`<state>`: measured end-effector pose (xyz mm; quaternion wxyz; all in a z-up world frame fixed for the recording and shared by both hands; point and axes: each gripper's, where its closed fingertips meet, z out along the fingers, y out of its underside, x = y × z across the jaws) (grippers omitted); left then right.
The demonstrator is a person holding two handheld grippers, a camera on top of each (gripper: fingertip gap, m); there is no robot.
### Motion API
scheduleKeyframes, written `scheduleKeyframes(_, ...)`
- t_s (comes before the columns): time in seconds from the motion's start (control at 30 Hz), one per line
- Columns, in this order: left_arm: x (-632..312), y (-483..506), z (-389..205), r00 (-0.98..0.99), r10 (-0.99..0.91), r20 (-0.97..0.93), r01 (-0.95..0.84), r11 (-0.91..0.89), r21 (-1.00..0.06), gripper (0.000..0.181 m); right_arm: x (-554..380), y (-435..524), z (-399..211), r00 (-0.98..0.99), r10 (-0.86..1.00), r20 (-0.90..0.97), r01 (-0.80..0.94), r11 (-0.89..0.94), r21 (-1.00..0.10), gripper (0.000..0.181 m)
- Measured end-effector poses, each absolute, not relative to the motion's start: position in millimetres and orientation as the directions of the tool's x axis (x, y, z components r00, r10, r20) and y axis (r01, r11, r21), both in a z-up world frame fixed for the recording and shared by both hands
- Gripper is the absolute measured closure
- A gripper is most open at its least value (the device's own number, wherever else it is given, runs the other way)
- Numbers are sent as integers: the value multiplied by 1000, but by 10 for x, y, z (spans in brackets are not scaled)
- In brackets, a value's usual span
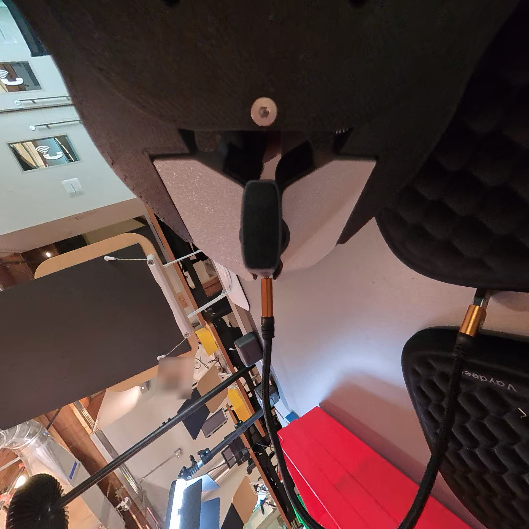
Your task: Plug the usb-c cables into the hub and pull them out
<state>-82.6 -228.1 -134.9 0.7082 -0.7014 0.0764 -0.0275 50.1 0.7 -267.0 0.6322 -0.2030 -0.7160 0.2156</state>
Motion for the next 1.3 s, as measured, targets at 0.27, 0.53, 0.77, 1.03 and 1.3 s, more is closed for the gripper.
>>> scheduleKeyframes(0.27,-493,-1837,-2181,880,-170,-444,-464,-509,-724,173,569,169,-2649,-91,531,842,45,847,-530,171)
scheduleKeyframes(0.53,-268,-1658,-3323,647,-422,-635,-644,-749,-159,173,832,417,-2598,-87,452,888,22,892,-452,171)
scheduleKeyframes(0.77,76,-1744,-3292,847,-454,-276,-532,-724,-439,138,804,471,-2685,-99,419,902,67,908,-414,171)
scheduleKeyframes(1.03,140,-1728,-2853,859,-489,-152,-458,-602,-654,139,785,449,-2698,-106,423,900,68,906,-418,171)
scheduleKeyframes(1.3,-241,-2238,-2519,910,-332,-247,-413,-680,-606,143,770,425,-2699,-106,434,895,58,901,-430,171)
